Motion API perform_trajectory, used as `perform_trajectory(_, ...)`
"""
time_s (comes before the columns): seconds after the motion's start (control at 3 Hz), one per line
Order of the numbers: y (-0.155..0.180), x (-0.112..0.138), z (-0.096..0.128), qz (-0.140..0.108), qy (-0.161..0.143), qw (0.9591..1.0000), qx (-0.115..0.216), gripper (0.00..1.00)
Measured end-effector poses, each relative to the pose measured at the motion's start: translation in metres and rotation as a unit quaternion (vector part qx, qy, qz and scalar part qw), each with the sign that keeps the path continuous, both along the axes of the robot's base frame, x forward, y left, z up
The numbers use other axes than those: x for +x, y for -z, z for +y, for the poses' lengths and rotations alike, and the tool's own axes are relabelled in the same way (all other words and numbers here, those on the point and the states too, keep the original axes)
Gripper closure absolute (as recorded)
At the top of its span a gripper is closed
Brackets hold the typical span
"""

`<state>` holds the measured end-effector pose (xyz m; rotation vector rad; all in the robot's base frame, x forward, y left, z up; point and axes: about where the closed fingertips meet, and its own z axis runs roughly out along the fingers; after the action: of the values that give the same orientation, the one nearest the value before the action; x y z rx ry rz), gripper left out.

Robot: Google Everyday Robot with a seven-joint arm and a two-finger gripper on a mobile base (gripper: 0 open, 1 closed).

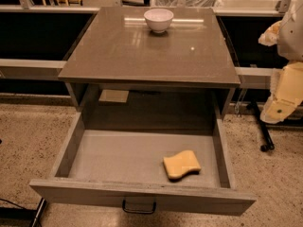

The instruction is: Pick sponge from top drawer and place on counter

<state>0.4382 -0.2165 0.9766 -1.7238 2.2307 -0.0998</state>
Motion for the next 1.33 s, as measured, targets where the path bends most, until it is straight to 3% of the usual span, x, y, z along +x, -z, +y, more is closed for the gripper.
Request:
perform_trajectory(0.33, 0.003, 0.002, 0.003, -0.001, -0.002, 1.0000, -0.003, 0.00)
perform_trajectory(0.67, 0.029, 0.018, 0.025, -0.006, -0.020, 0.9993, -0.033, 0.00)
perform_trajectory(1.0, 0.117, 0.040, 0.066, 0.028, -0.069, 0.9966, -0.035, 0.00)
perform_trajectory(1.33, 0.196, 0.044, 0.094, 0.048, -0.121, 0.9915, 0.011, 0.00)
